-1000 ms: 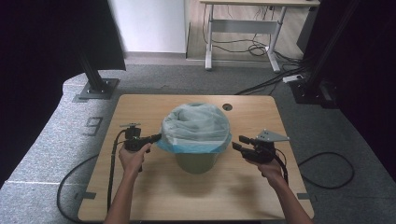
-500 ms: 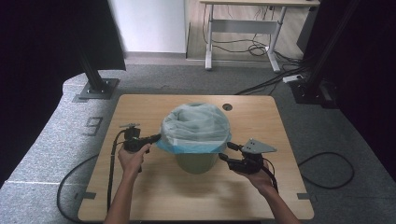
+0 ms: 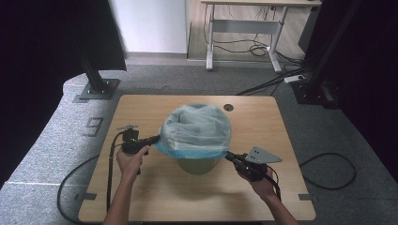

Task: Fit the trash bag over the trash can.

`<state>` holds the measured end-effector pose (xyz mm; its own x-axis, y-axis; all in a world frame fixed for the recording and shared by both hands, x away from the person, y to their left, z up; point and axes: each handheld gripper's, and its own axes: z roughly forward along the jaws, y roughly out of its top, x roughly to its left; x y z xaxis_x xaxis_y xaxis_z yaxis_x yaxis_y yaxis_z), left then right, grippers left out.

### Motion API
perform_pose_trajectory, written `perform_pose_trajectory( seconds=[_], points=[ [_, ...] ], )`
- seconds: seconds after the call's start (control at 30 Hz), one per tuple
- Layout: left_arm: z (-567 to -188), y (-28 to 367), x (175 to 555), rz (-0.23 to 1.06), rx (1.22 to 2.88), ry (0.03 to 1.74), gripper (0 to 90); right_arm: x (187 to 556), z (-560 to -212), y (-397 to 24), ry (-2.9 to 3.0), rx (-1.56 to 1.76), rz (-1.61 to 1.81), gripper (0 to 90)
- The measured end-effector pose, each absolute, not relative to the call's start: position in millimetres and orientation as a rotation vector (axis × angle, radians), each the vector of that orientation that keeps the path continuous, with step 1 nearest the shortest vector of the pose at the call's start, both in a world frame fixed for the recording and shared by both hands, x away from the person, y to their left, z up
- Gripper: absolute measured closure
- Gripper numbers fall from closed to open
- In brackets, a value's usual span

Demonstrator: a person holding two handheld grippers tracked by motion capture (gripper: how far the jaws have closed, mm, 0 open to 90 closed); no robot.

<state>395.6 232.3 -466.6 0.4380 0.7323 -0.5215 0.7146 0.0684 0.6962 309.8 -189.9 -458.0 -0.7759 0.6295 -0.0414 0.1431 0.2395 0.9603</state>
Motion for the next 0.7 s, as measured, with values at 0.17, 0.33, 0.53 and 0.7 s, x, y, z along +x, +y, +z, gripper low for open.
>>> perform_pose_trajectory(
  seconds=[0.17,0.33,0.53,0.7],
  points=[
    [-467,232,396,0.015,1.653,1.278,88.4,311,-474,-194,2.149,0.729,1.563,88.9],
    [-468,230,394,0.008,1.665,1.268,88.2,314,-488,-192,2.215,0.737,1.547,88.9],
    [-472,228,392,0.024,1.698,1.28,88.4,319,-507,-191,2.264,0.779,1.475,88.8],
    [-479,227,395,0.021,1.715,1.303,88.3,329,-525,-199,2.277,0.888,1.442,88.8]
  ],
)
